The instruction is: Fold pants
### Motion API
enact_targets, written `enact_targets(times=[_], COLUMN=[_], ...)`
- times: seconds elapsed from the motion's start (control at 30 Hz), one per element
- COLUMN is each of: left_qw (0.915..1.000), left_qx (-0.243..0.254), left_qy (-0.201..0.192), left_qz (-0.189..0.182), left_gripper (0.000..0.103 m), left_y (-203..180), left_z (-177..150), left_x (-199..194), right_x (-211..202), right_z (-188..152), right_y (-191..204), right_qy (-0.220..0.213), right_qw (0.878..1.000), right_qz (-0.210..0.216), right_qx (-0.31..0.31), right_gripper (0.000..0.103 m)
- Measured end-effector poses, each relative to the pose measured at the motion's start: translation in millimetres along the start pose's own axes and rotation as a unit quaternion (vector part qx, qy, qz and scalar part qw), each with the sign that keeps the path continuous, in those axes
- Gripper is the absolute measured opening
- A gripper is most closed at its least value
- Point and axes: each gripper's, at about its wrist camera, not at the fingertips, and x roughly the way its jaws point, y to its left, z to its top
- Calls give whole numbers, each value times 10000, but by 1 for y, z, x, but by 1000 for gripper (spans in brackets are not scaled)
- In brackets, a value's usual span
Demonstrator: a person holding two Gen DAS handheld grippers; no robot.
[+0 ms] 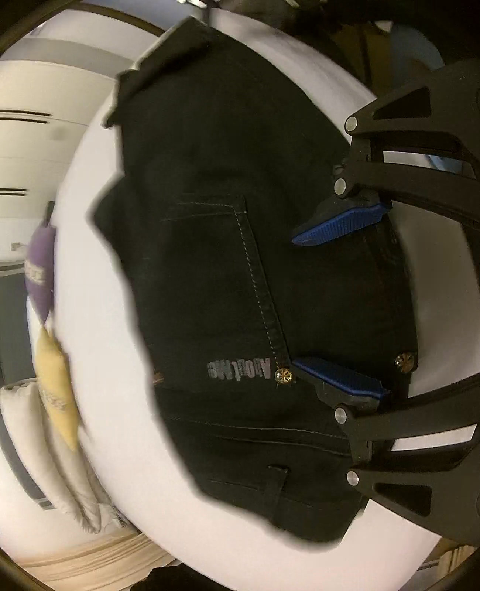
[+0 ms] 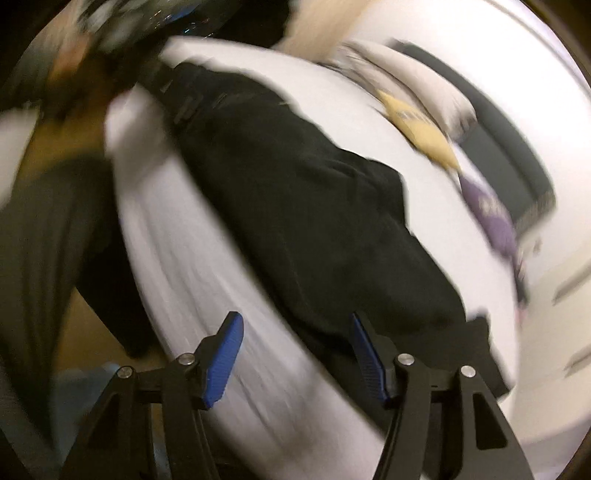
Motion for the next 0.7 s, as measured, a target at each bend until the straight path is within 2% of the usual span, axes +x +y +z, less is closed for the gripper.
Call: enact_targets(times=[0.07, 0.1, 0.13, 0.17, 0.2, 0.23, 0.33, 0.4, 0.5, 0.63, 0.7], left_qw=[9999, 9998, 9997, 9993, 9988, 9980, 9967, 9960, 9977, 9973, 9970], left_qx=[-100, -111, -94, -39, 5, 40, 22, -36, -219, -227, -297], left_qy=[-85, -99, -124, -212, -325, -510, -701, -656, -105, -85, -92], left_qz=[50, 96, 160, 302, 359, 381, 408, 612, 638, 691, 712], left_gripper=[62, 62, 62, 62, 62, 62, 62, 62, 62, 62, 62], left_y=[-1, -2, -3, -8, -13, -18, -29, -28, -23, -21, -22], left_z=[1, 4, 7, 12, 16, 22, 39, 45, 46, 33, 31], left_x=[-4, -7, -11, -17, -23, -31, -35, -23, 11, 20, 22], right_x=[-9, -11, -11, -10, -7, -3, 15, 34, 74, 116, 135], right_z=[-4, -8, -12, -17, -23, -26, -23, -18, -9, 4, 7], right_y=[-45, -82, -104, -139, -177, -204, -261, -286, -307, -316, -319], right_qy=[-10, 44, 89, 154, 243, 327, 470, 688, 1184, 1647, 1908], right_qw=[9960, 9878, 9811, 9679, 9496, 9353, 9059, 8914, 8746, 8701, 8637], right_qz=[-9, -102, -148, -203, -271, -312, -457, -582, -417, -593, -572], right_qx=[891, 1554, 1927, 2502, 3115, 3511, 4183, 4441, 4684, 4608, 4629], right_gripper=[62, 62, 62, 62, 62, 62, 62, 63, 63, 63, 63])
